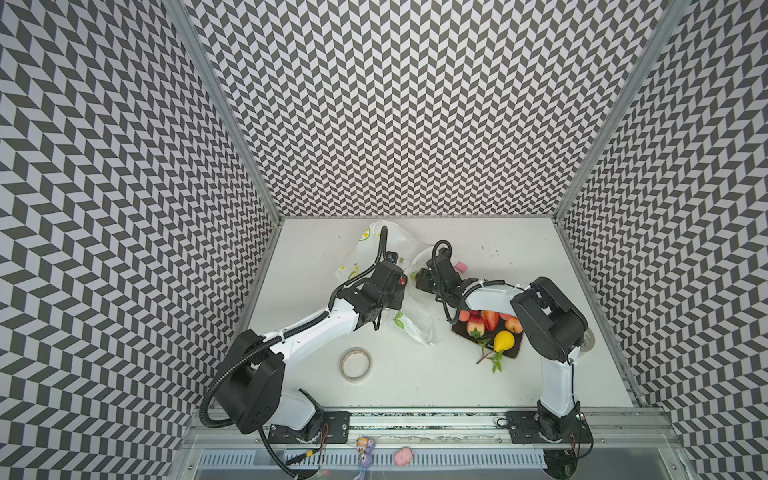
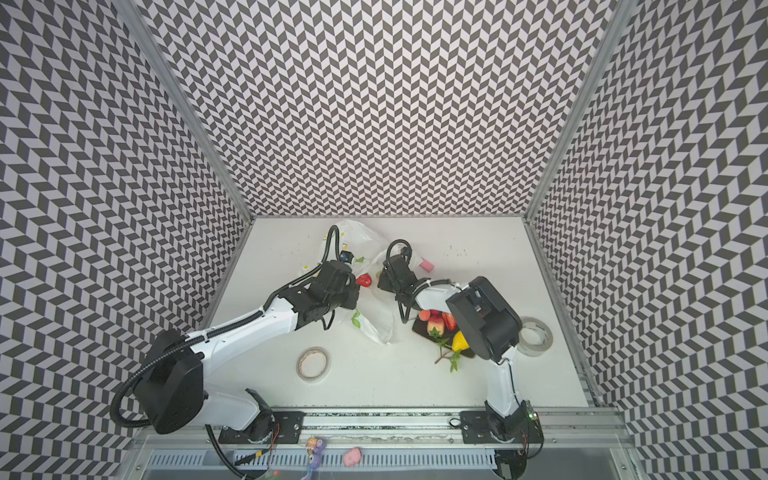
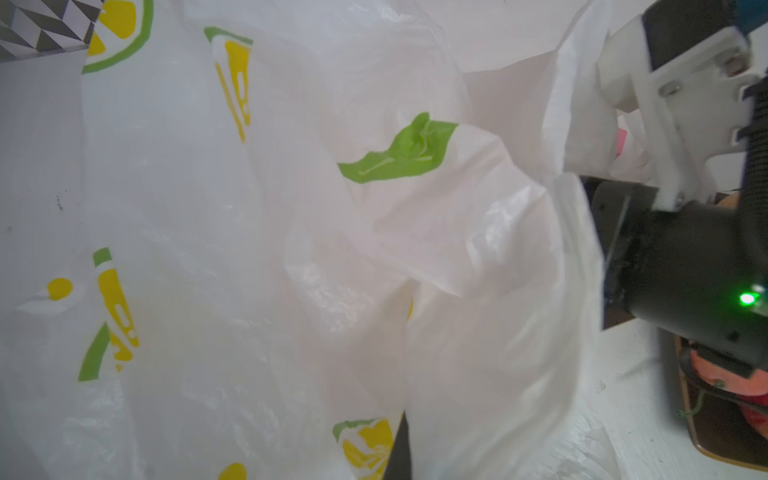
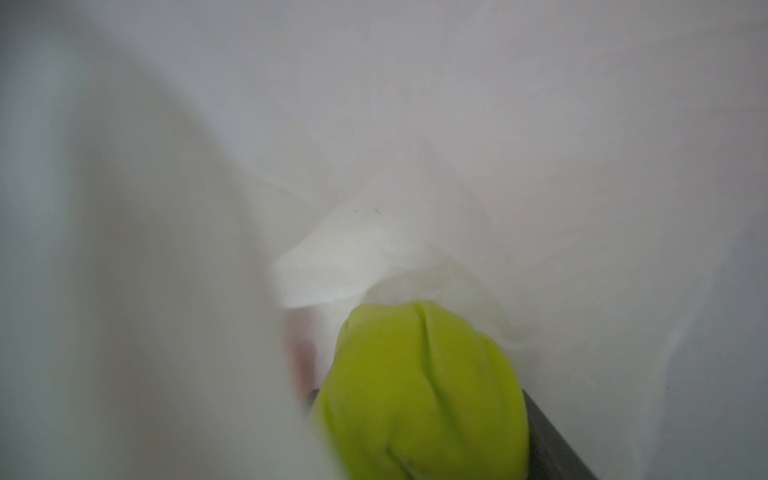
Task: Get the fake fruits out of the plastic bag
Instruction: 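Lift the green fruit out of the bag with the right gripper, then move the green pear over the dark tray and open the right gripper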
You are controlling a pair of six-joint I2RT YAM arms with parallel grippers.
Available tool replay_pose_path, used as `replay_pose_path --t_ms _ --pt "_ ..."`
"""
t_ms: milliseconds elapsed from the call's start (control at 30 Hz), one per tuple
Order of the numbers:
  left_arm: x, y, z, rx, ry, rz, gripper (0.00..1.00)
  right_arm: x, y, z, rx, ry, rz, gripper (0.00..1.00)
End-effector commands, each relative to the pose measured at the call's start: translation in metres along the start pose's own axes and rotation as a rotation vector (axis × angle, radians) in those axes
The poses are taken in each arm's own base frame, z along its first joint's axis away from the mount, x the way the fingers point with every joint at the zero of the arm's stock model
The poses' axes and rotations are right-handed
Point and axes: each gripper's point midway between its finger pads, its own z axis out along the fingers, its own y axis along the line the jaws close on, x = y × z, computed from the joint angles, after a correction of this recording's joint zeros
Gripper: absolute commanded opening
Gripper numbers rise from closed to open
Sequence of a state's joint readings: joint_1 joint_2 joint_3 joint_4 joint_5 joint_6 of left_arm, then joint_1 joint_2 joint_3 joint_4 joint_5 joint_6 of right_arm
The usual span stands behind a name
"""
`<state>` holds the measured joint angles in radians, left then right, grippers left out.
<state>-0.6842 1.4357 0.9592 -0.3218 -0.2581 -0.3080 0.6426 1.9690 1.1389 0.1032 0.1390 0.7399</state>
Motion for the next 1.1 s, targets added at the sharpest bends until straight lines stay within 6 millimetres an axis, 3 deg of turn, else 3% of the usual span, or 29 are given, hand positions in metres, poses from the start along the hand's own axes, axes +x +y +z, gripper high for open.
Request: replay_pose_path --t_ms 0,267,533,800,1067 --pt "-0.007 0.005 -0.005 -0.008 -0.035 -0.016 0.00 -0.014 0.021 -0.023 -0.097 -0.028 -0.050 0.43" --pt "-0.016 0.002 -0.004 0.006 -0.054 -0.027 0.00 -0.010 0.034 -0.059 -0.195 -0.001 -0.097 0.37" --pt "-0.026 0.000 -0.005 0.012 -0.075 -0.051 0.00 0.001 0.028 -0.101 -0.219 0.048 -0.119 0.36" --pt "-0.024 0.000 -0.001 0.006 -0.072 -0.059 0.00 -0.003 -0.002 -0.154 -0.128 0.019 -0.114 0.37" --pt "-0.021 -0.001 0.002 0.015 -0.069 -0.070 0.00 -0.030 -0.044 -0.203 -0.011 -0.098 -0.083 0.37"
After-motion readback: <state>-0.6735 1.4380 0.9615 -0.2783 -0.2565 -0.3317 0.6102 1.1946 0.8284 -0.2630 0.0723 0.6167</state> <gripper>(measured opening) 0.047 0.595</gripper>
